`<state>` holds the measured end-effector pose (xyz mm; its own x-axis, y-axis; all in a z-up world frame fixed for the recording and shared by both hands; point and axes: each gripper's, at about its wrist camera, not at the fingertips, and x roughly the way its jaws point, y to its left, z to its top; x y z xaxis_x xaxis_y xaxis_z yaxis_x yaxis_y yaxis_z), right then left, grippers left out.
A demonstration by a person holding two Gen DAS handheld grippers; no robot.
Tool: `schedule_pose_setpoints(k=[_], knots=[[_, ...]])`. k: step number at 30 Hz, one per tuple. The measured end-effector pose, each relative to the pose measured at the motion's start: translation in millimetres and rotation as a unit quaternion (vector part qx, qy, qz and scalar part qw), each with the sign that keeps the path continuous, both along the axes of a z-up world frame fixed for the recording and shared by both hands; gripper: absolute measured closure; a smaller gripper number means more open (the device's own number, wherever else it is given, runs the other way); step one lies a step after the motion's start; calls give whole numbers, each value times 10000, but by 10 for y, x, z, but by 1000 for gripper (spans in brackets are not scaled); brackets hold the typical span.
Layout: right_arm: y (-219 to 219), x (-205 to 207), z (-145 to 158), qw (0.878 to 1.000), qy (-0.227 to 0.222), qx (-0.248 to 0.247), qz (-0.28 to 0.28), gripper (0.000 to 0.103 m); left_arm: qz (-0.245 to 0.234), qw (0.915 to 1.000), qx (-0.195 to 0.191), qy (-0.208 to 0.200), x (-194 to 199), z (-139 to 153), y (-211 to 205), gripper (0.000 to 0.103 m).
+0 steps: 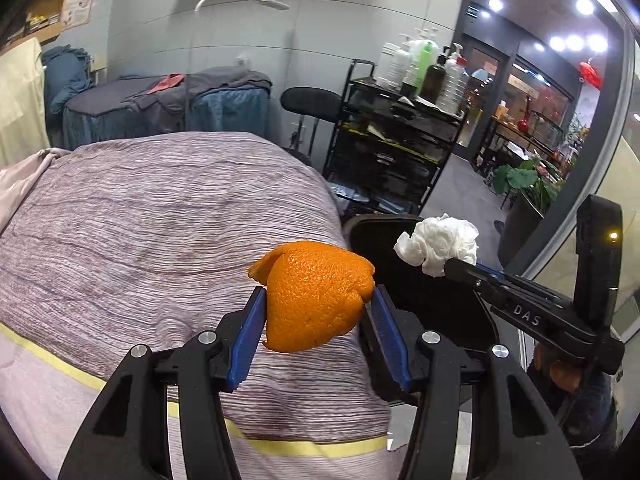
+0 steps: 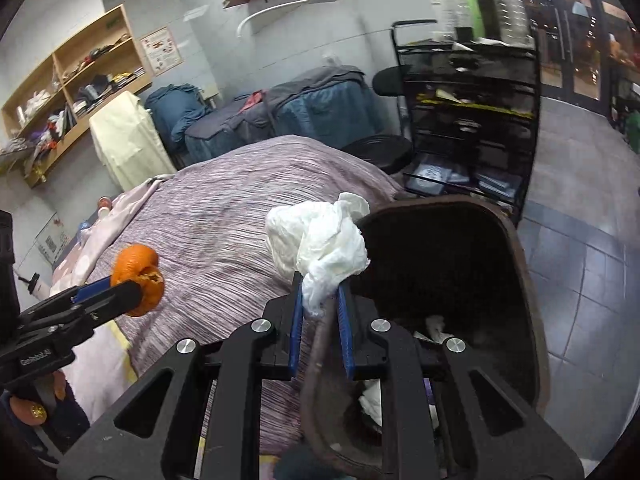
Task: Collect trash
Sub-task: 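Drop the white tissue into the bin with the right tool while the left tool carries the peel, then lower the orange peel into the bin and open the left tool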
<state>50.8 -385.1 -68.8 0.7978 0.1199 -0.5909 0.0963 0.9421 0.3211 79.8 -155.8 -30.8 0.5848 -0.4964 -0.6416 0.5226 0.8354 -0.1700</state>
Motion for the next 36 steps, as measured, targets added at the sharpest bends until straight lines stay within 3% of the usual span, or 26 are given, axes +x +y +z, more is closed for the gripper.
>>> schedule_pose_setpoints(k=[10,12,13,14,20,36], knots=[[-372,-139,-413,9964,490,54,-686,83,-417,9991,120,-21,-125,-56,-368,50],[-423,-150,-496,9952,581,149,-771,72,-480,9987,147,5,-130,-79,-429,50],[-445,-153,-528,9946,616,181,-812,56,-501,9986,157,18,-133,-86,-444,50],[-473,-173,-565,9938,627,224,-894,46,-530,9984,166,38,-139,-98,-471,50],[-552,-240,-629,9910,676,295,-1117,38,-682,9973,240,107,-146,-135,-602,50],[-786,-468,-445,9850,275,177,-1693,36,-1169,9917,507,196,-86,-208,-1114,50]])
